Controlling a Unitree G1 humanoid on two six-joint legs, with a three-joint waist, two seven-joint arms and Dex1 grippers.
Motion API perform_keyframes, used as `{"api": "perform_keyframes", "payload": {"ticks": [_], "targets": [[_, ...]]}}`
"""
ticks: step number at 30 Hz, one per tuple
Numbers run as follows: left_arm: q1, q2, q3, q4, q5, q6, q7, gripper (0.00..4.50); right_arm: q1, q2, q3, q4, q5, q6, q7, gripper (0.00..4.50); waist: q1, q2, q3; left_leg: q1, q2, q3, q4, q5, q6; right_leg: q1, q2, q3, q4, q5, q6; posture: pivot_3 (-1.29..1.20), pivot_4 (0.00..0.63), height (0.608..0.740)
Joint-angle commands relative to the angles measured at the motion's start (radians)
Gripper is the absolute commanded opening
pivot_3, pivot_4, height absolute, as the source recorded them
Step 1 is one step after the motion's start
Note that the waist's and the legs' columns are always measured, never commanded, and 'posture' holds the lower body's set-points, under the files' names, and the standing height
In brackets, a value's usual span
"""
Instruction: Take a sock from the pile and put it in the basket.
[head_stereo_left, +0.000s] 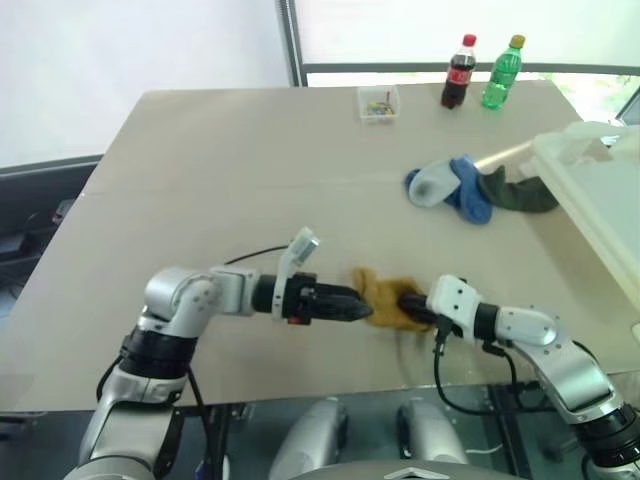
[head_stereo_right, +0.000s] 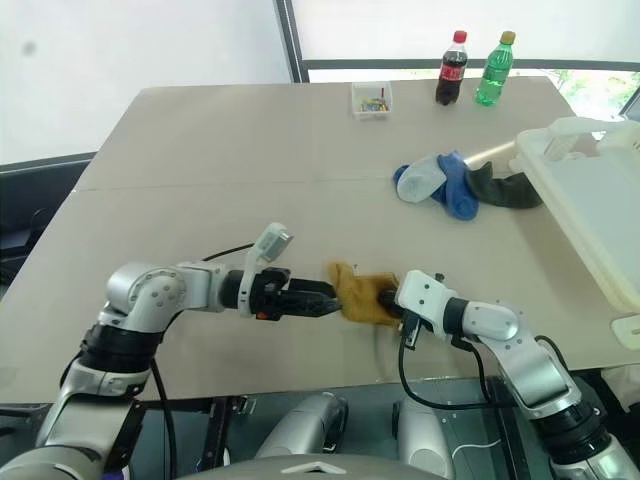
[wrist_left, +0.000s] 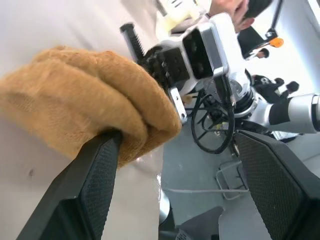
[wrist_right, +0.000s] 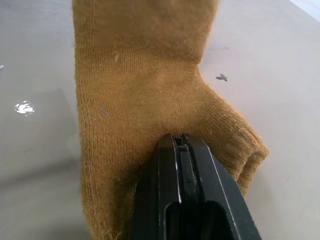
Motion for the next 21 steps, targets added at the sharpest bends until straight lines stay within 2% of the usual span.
{"api": "perform_keyframes", "payload": {"ticks": [1, 12, 17, 21], "targets": [[-0.046, -0.022, -0.036, 0.028, 0.012, -0.038, -0.071, 3.85, 0.013, -0.012, -0.012, -0.036, -0.028, 0.009, -0.020, 0.06, -0.001, 0.000, 0.000, 0.000, 0.000, 0.000, 0.000, 0.000, 0.000, 0.000, 0.000, 0.000, 0.000, 0.000, 0.000, 0.00, 0.150, 0.740], [-0.186, -0.151, -0.198, 0.272, 0.144, -0.124, -0.222, 3.85, 0.028, -0.026, -0.032, -0.098, -0.115, 0.068, -0.098, 0.06, 0.000, 0.000, 0.000, -0.001, -0.001, 0.000, 0.001, 0.000, 0.000, 0.000, 0.000, 0.000, 0.000, 0.000, 0.000, 0.00, 0.150, 0.740], [-0.236, -0.235, -0.234, 0.441, 0.228, -0.148, -0.217, 3.85, 0.064, -0.105, -0.054, -0.178, -0.215, 0.111, -0.121, 0.06, 0.000, 0.000, 0.000, -0.001, -0.002, 0.000, 0.002, 0.000, 0.000, 0.000, 0.001, 0.000, 0.000, 0.000, 0.000, 0.00, 0.150, 0.740], [-0.247, -0.276, -0.255, 0.510, 0.286, -0.177, -0.222, 3.85, 0.095, -0.138, -0.094, -0.252, -0.216, 0.131, -0.113, 0.06, 0.000, -0.001, 0.000, -0.002, -0.002, -0.001, 0.002, 0.000, 0.000, 0.000, 0.001, -0.001, 0.000, 0.000, 0.001, 0.00, 0.150, 0.740]]}}
